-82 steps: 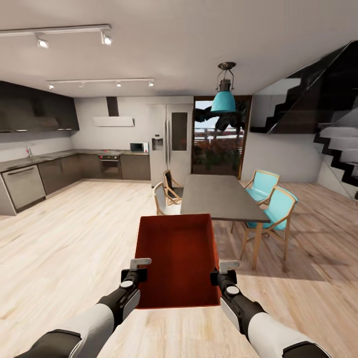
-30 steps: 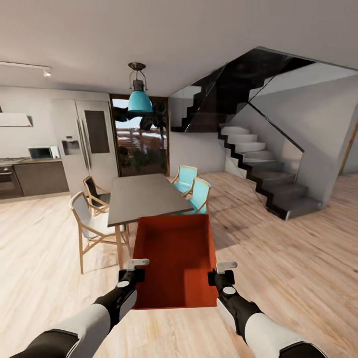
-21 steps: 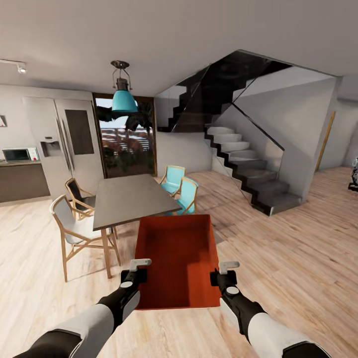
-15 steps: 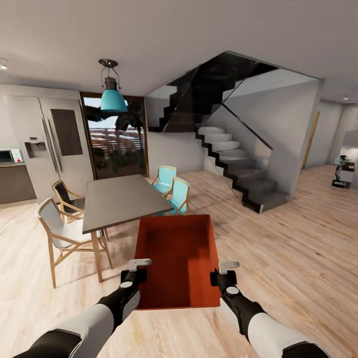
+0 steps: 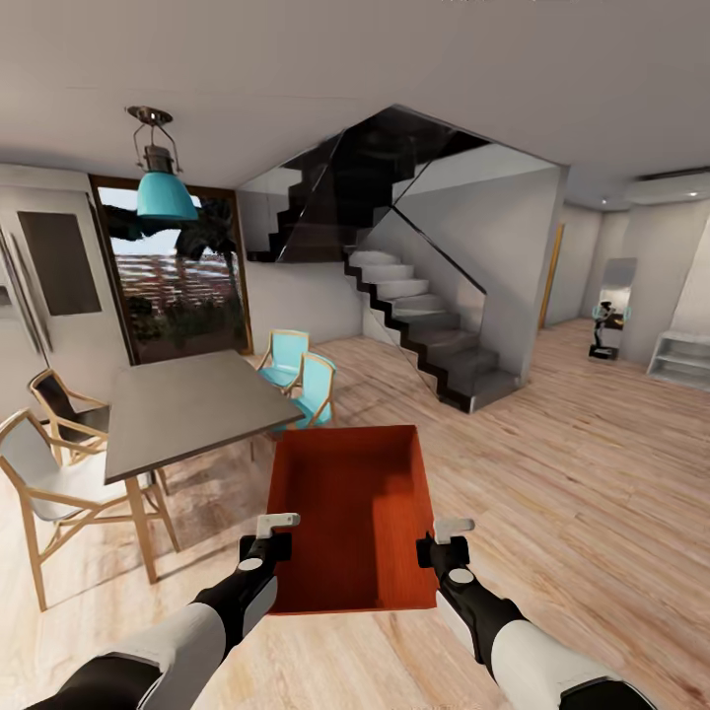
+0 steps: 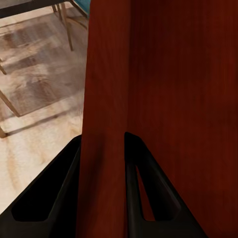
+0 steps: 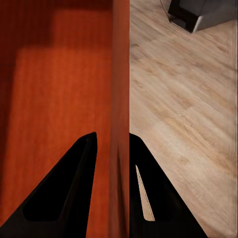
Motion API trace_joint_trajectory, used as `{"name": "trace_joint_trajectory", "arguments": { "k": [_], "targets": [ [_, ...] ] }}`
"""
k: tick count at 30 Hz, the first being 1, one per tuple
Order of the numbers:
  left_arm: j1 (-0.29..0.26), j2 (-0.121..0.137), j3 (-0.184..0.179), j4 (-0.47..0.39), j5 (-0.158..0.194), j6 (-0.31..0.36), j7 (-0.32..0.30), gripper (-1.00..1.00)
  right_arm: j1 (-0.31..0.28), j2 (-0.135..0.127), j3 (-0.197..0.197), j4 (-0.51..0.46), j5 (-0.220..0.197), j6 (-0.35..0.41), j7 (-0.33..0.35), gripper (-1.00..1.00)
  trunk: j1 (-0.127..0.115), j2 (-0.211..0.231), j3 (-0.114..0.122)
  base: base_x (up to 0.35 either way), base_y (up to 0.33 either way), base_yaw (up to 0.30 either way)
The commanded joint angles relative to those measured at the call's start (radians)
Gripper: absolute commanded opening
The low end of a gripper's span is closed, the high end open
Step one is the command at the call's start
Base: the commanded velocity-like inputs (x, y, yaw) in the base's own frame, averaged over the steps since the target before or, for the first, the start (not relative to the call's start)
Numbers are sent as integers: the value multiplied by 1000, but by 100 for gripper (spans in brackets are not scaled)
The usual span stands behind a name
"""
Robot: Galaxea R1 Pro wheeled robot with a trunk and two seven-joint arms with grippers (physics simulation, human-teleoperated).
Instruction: Move the two storage containers from the living room to the garage. In the garage, place one container on the floor and stack the other container on top of it (either order is fine).
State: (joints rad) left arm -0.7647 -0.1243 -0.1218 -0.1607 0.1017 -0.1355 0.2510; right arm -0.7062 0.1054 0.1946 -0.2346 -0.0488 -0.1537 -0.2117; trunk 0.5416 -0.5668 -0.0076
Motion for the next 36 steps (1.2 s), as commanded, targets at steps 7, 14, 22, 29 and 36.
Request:
{"name": "trace_joint_trajectory", "arguments": {
  "k": [7, 14, 22, 29, 36],
  "targets": [
    [-1, 31, 64, -2, 9, -6, 21, -100, -1, -4, -40, 1, -8, -6, -80, -100, 0, -1, -1, 0, 0, -295],
    [-1, 31, 63, -3, 10, -6, 21, -100, -1, -4, -40, 1, -7, -6, -80, -100, 0, -1, -1, 0, 0, -295],
    [-1, 31, 63, -3, 10, -6, 21, -100, -1, -5, -40, 1, -6, -6, -80, -100, 0, -1, -1, 0, 0, -295],
    [-1, 31, 63, -3, 10, -6, 21, -100, -1, -5, -40, 1, -8, -6, -80, -100, 0, -1, -1, 0, 0, -295],
    [-1, 31, 63, -4, 10, -5, 21, -100, -1, -4, -40, 1, -8, -7, -80, -100, 0, -1, -1, 0, 0, -295]
  ]
}}
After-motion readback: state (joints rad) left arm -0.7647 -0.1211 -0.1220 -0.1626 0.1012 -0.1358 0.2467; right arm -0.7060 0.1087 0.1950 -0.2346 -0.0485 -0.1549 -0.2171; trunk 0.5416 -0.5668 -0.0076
